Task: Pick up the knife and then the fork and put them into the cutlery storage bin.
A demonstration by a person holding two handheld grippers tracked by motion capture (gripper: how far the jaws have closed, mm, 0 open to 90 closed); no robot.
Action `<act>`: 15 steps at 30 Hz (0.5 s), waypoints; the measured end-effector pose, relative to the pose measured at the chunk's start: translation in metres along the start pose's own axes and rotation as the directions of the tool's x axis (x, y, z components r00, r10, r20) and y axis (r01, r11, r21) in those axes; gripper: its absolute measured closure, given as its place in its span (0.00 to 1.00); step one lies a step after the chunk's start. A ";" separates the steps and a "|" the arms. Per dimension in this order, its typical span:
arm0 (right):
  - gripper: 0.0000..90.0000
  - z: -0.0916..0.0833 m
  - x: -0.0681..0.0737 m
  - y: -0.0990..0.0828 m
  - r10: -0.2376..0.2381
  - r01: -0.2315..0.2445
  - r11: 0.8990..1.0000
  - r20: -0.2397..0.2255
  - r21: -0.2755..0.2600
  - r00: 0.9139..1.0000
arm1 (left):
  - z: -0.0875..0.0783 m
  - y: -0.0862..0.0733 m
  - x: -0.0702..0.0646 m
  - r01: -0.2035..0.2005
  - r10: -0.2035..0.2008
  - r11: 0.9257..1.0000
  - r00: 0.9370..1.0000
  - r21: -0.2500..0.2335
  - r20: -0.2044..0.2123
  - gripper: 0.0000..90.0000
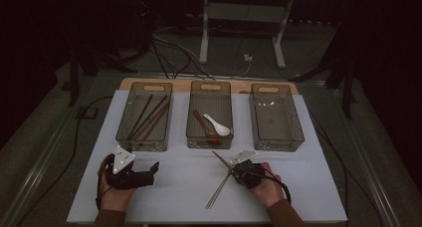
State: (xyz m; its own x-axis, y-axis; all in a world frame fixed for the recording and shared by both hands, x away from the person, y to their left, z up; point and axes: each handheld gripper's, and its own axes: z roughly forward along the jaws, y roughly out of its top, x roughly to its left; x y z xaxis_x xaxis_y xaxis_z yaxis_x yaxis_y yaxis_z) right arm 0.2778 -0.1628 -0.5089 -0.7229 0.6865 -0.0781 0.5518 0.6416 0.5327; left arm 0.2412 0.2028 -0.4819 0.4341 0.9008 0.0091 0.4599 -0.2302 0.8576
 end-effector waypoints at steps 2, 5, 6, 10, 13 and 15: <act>0.98 0.000 0.001 0.001 0.003 -0.003 1.000 0.003 0.004 1.000 | 0.000 0.000 0.000 -0.001 0.001 1.000 1.000 0.000 0.000 0.01; 0.99 0.000 -0.001 0.001 0.013 -0.013 1.000 -0.003 -0.001 1.000 | 0.000 0.000 0.000 0.002 -0.002 1.000 1.000 0.002 -0.001 0.01; 0.99 -0.001 -0.001 0.000 0.013 -0.013 1.000 -0.003 -0.003 1.000 | 0.000 -0.001 0.000 0.004 -0.004 1.000 1.000 0.001 0.000 0.01; 0.99 -0.005 -0.001 -0.001 0.010 -0.010 0.999 -0.007 -0.039 1.000 | 0.000 -0.001 0.001 0.006 -0.006 1.000 1.000 0.000 0.000 0.01; 0.99 -0.010 -0.001 -0.003 0.015 -0.015 0.997 -0.007 -0.073 1.000 | 0.000 0.000 0.001 0.004 -0.004 1.000 1.000 -0.001 -0.001 0.01; 0.99 -0.014 -0.002 -0.004 0.015 -0.015 0.995 -0.004 -0.094 1.000 | 0.000 -0.001 0.001 0.006 -0.006 1.000 1.000 0.000 0.001 0.01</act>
State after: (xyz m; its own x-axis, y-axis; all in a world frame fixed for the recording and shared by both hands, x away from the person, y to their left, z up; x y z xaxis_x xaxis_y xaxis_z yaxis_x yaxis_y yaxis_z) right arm 0.2714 -0.1713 -0.4994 -0.7163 0.6946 -0.0665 0.5213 0.5961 0.6107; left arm 0.2415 0.2034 -0.4825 0.4321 0.9018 0.0039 0.4624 -0.2253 0.8576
